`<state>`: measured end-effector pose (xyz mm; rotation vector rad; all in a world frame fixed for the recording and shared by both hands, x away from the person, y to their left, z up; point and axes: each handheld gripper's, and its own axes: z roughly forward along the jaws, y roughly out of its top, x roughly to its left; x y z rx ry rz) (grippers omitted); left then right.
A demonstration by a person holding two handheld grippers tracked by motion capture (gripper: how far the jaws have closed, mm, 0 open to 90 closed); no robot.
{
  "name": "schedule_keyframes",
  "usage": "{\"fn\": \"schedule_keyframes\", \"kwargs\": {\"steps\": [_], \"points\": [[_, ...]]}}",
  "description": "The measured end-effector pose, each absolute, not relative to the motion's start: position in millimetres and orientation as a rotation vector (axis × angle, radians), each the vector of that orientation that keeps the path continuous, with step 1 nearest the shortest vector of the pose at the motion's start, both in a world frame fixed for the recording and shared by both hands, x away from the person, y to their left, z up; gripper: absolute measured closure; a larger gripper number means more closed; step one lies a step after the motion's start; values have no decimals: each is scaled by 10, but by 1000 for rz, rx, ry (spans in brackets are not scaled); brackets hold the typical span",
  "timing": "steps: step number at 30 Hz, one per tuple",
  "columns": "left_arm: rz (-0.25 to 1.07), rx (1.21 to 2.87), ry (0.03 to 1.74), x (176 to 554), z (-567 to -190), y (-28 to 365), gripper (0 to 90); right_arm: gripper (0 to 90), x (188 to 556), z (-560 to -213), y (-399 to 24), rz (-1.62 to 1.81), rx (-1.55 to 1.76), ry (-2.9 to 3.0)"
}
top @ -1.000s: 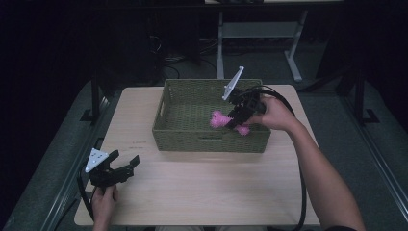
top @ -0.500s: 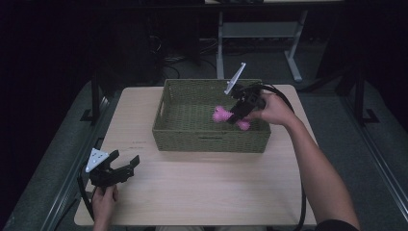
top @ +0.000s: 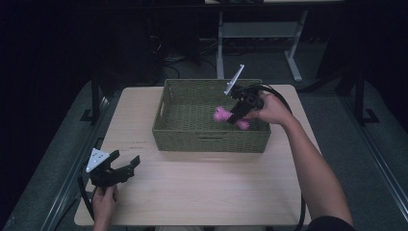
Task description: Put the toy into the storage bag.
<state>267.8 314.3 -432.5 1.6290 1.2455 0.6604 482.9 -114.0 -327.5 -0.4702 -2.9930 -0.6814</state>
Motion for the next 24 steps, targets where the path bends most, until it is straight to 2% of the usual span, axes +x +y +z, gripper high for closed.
{"fn": "schedule_keyframes", "kwargs": {"steps": [24], "points": [[658, 1632, 1241, 2680, -4322, 3133, 130, 580, 4888, -3644, -1085, -574, -492, -2966]]}}
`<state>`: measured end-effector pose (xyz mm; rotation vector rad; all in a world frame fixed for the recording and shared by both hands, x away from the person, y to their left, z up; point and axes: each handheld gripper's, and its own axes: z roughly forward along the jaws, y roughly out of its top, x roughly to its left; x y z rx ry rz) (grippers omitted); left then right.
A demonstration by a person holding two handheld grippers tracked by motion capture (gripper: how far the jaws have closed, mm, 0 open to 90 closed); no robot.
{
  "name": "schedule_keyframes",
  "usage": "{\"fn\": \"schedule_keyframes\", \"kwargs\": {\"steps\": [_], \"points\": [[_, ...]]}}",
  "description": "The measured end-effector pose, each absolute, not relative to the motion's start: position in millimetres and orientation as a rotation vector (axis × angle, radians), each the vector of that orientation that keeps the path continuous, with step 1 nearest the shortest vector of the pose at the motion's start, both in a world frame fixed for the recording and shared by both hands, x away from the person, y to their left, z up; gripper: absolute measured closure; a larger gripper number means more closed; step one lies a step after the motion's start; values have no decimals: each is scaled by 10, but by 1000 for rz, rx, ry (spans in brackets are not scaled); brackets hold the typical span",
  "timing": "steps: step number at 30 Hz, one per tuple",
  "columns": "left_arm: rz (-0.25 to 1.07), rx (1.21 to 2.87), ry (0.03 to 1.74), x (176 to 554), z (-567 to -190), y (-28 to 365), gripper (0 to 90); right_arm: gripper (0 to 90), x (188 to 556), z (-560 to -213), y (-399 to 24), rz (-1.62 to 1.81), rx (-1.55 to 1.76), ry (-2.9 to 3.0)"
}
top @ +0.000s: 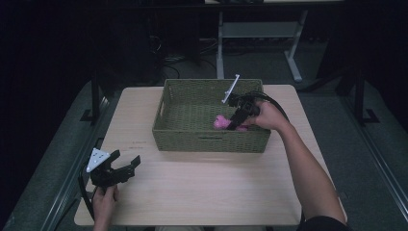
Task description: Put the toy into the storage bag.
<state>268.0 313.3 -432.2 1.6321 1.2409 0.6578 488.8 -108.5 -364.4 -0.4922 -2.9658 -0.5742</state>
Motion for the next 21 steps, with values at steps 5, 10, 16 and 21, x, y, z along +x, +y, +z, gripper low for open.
{"fn": "schedule_keyframes", "kwargs": {"steps": [5, 10, 16, 21], "points": [[659, 1630, 1240, 2677, -4322, 3131, 130, 580, 4876, -3683, -1075, -542, -485, -2975], [656, 1638, 1236, 2681, -4323, 3124, 130, 579, 4872, -3728, -1099, -551, -498, -2962], [660, 1637, 1236, 2678, -4319, 3118, 130, 577, 4889, -3779, -1124, -546, -523, -2945], [659, 1640, 1234, 2680, -4321, 3112, 130, 577, 4907, -3796, -1148, -575, -547, -2925]]}}
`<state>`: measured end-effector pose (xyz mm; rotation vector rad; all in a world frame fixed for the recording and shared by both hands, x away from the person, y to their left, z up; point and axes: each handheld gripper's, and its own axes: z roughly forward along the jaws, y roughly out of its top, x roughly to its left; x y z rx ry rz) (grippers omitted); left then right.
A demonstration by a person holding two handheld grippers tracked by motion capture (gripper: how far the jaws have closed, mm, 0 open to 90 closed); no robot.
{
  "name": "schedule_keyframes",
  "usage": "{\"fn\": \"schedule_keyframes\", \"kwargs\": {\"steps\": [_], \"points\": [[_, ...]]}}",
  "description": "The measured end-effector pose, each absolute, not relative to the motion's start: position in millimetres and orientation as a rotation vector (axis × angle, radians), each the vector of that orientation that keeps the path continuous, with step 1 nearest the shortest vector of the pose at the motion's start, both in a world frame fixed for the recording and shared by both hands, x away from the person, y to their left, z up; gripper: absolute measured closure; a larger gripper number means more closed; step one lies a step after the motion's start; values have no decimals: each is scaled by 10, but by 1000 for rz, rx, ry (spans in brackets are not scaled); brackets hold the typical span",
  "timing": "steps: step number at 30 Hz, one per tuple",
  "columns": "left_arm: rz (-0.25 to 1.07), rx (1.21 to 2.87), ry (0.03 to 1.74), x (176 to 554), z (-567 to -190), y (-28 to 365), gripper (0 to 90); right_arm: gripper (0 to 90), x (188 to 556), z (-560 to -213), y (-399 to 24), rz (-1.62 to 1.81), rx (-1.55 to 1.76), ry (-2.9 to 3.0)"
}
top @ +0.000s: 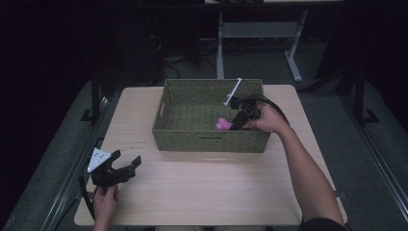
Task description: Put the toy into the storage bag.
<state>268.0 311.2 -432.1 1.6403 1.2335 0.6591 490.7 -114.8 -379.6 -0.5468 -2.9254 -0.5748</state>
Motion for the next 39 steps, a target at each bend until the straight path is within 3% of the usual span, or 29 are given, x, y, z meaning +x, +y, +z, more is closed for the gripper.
{"fn": "schedule_keyframes", "kwargs": {"steps": [4, 6, 39], "points": [[659, 1636, 1235, 2678, -4320, 3115, 130, 560, 4918, -3788, -1141, -582, -570, -2929], [659, 1633, 1237, 2676, -4318, 3121, 130, 510, 4937, -3786, -1143, -598, -589, -2918], [668, 1634, 1237, 2659, -4314, 3124, 130, 467, 4568, -3237, -1315, -784, -620, -2970]]}}
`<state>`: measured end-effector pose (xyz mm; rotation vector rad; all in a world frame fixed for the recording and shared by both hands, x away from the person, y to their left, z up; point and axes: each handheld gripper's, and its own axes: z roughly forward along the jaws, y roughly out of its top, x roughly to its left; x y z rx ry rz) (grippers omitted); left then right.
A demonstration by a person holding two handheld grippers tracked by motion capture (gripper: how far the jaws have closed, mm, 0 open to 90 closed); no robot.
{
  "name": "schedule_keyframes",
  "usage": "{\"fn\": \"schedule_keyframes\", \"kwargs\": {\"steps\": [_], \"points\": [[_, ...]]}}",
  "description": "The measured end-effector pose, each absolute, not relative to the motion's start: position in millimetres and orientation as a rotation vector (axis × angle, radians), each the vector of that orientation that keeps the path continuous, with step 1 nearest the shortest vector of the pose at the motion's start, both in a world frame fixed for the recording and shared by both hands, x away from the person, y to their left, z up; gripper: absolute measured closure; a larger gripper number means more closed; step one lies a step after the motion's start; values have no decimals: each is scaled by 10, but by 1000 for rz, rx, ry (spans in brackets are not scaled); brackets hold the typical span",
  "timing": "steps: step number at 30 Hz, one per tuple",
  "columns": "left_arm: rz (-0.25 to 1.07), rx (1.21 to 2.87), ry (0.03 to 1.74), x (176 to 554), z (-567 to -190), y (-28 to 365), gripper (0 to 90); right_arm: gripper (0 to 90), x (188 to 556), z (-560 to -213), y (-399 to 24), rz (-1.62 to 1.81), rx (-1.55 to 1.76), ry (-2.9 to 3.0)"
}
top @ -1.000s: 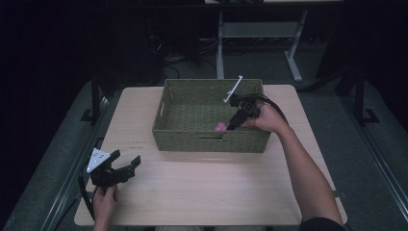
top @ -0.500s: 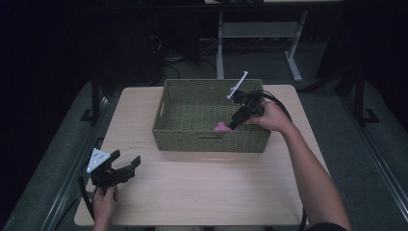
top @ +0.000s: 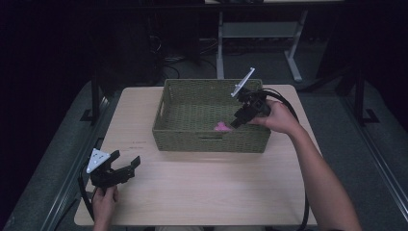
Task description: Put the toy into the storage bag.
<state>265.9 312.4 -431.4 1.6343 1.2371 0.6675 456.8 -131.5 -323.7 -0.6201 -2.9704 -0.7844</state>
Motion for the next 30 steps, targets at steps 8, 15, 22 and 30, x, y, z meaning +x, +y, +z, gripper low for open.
{"fn": "schedule_keyframes", "kwargs": {"steps": [8, 15, 22, 30], "points": [[667, 1641, 1234, 2662, -4315, 3113, 130, 449, 4411, -3172, -1365, -797, -605, -2977], [668, 1635, 1238, 2661, -4316, 3125, 130, 435, 4322, -3178, -1411, -806, -614, -2979], [669, 1638, 1235, 2658, -4316, 3117, 130, 412, 4236, -3210, -1479, -810, -632, -2973], [669, 1637, 1239, 2656, -4316, 3126, 130, 367, 4147, -3239, -1579, -835, -661, -2974]]}}
